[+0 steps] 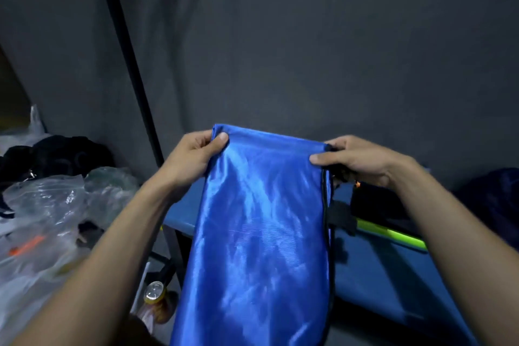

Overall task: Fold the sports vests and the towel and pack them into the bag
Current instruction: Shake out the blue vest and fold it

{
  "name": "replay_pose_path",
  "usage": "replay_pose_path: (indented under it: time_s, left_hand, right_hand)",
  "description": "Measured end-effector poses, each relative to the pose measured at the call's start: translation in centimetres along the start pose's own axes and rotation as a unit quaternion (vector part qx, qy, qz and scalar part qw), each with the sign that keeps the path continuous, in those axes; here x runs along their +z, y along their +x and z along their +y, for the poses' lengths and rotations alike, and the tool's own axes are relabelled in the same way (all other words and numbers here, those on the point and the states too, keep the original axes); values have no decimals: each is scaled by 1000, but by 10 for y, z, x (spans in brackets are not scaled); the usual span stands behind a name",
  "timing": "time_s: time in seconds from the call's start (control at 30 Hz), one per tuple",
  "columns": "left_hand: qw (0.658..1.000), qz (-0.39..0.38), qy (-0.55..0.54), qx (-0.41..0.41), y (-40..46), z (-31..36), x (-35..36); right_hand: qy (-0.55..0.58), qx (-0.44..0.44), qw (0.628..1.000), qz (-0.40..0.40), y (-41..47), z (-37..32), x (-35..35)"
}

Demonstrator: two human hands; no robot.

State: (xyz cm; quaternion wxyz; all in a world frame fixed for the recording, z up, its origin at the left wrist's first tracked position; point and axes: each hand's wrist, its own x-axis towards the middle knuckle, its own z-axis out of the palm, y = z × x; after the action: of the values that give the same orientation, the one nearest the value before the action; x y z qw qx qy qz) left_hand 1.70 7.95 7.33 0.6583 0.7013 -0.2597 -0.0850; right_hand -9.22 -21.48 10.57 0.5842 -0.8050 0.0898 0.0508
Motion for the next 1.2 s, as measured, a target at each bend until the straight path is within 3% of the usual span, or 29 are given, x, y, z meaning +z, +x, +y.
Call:
replay_pose_path:
  time_s: [0.1, 0.2, 0.37, 0.5, 0.63, 0.77, 0.87, 1.0, 1.1, 1.2]
  left_hand:
    - [995, 19, 32, -93, 30, -62, -5]
    - [986, 61, 51, -147, 59, -103, -11]
    - [973, 147, 52, -170, 101, -139, -30]
    - [960, 178, 89, -197, 126, -168, -44]
    - [950, 216, 110, -196, 145, -188, -49]
    - [934, 155, 261, -188, 152, -186, -50]
    - [914, 107, 345, -183, 149, -182, -59]
    - [906, 48, 412, -83, 132, -164, -64]
    - [901, -4, 431, -44, 108, -148, -62]
    - [902, -45, 428, -43, 78, -139, -62]
  right_hand:
    - [-51, 51, 996, 42, 56, 34, 15]
    - [-134, 38, 987, 86, 119, 57, 24]
    - [-276, 6, 955, 105, 193, 55, 41]
    - [-369, 34, 924, 94, 233, 53, 49]
    - [-449, 23, 883, 131, 256, 60, 61]
    - [-568, -61, 807, 150, 249, 63, 70]
    - [-570, -162, 793, 140, 224, 66, 74]
    - [-509, -303, 806, 3, 162, 84, 94]
    - [-543, -327, 770, -77, 113, 102, 114]
    - [-601, -314, 728, -98, 80, 124, 125]
